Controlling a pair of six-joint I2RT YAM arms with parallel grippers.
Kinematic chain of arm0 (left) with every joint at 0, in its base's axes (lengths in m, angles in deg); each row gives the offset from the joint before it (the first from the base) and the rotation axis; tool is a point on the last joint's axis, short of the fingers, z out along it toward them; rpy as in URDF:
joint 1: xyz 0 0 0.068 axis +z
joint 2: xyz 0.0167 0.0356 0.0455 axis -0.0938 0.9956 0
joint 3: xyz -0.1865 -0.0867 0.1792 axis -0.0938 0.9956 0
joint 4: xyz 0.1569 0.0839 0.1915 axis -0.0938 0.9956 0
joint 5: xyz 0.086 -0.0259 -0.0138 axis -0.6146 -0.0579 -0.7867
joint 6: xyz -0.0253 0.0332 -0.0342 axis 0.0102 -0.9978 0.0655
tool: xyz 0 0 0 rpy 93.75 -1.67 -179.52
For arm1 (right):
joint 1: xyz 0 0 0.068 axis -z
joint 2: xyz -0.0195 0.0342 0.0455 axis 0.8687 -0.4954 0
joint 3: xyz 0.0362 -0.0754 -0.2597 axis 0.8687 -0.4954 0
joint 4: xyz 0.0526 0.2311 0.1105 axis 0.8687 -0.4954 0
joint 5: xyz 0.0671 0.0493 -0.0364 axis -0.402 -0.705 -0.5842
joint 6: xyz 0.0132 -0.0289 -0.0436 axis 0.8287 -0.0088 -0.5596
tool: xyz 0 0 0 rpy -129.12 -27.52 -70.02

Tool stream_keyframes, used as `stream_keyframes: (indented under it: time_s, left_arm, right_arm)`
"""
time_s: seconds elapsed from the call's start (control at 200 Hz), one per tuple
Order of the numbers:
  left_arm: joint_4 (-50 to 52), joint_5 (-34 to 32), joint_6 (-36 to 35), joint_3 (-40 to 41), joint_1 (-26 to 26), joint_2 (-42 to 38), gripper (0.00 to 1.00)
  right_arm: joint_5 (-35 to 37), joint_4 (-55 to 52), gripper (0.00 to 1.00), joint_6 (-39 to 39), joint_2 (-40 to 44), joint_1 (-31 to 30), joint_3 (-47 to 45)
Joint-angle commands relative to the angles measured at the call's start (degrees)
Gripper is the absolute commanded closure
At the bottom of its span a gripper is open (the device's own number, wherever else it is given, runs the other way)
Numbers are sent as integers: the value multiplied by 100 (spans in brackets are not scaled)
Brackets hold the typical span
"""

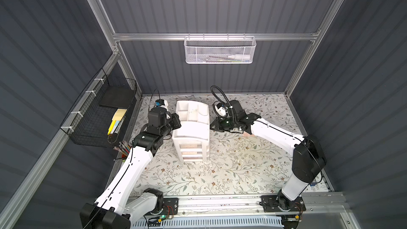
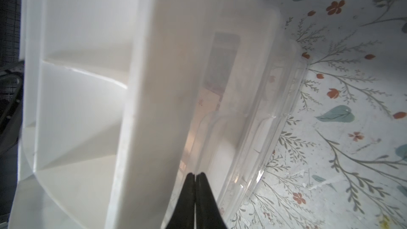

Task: Take the postcards out of the drawer
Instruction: Close the drawer in the storage box.

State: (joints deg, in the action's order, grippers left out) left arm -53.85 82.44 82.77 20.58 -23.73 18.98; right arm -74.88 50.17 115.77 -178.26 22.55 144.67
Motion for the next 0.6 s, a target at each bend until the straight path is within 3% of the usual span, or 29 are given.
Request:
stream_keyframes:
  time_s: [0.0, 0.28, 0.595]
  left_arm:
    - [216, 218, -6, 144, -55, 179, 100]
    - [240, 78, 51, 174, -55, 94, 100]
    - [249, 55, 74, 153, -55, 124, 100]
  right_arm:
    - [-173, 234, 91, 65, -52, -140, 103]
    - [52, 715, 77, 252, 470, 141, -833]
    - [-128, 1926, 68, 685, 598, 452, -1927]
